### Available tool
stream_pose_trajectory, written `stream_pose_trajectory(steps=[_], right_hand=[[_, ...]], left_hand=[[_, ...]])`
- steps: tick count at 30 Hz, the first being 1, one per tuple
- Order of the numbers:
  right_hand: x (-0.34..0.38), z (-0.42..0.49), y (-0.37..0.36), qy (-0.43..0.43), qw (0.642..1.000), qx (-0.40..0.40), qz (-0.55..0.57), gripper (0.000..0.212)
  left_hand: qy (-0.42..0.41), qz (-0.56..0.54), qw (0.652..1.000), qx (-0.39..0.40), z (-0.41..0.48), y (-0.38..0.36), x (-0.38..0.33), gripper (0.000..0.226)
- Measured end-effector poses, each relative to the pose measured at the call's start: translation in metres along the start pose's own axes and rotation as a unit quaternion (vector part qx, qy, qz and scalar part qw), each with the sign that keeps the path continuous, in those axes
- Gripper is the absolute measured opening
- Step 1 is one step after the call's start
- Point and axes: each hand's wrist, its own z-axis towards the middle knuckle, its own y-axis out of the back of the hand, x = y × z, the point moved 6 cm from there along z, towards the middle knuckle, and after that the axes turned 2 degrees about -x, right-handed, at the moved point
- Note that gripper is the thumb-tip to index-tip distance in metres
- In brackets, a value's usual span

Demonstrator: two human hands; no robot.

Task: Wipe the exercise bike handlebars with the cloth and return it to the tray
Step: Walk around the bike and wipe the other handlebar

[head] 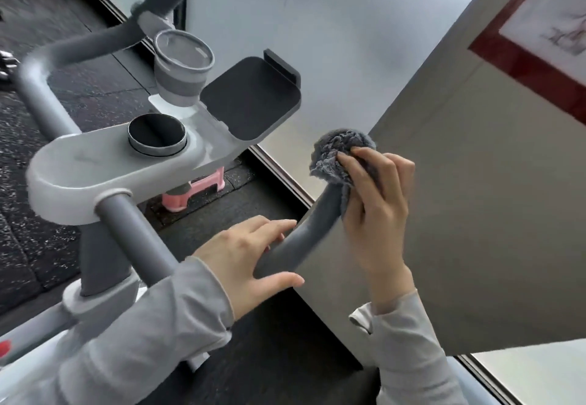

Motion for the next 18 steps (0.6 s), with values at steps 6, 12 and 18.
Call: stream_pose_trajectory(steps=[6, 12, 18], right_hand=[[-0.02, 0.042, 0.002, -0.048, 0.996, 0.019, 0.072, 0.028], [-0.069, 0.068, -0.026, -0.257, 0.87, 0.274, 0.32, 0.027], [-0.084, 0.026, -0.037, -0.421, 0.728, 0.156, 0.518, 0.025]], left_hand=[[0.034, 0.011, 0.999, -0.01, 0.014, -0.015, 0.001, 0.06], [0.05, 0.001, 0.999, -0.022, 0.013, -0.016, 0.002, 0.059], [0.059, -0.008, 0.998, -0.023, 0.011, -0.015, 0.0, 0.057]])
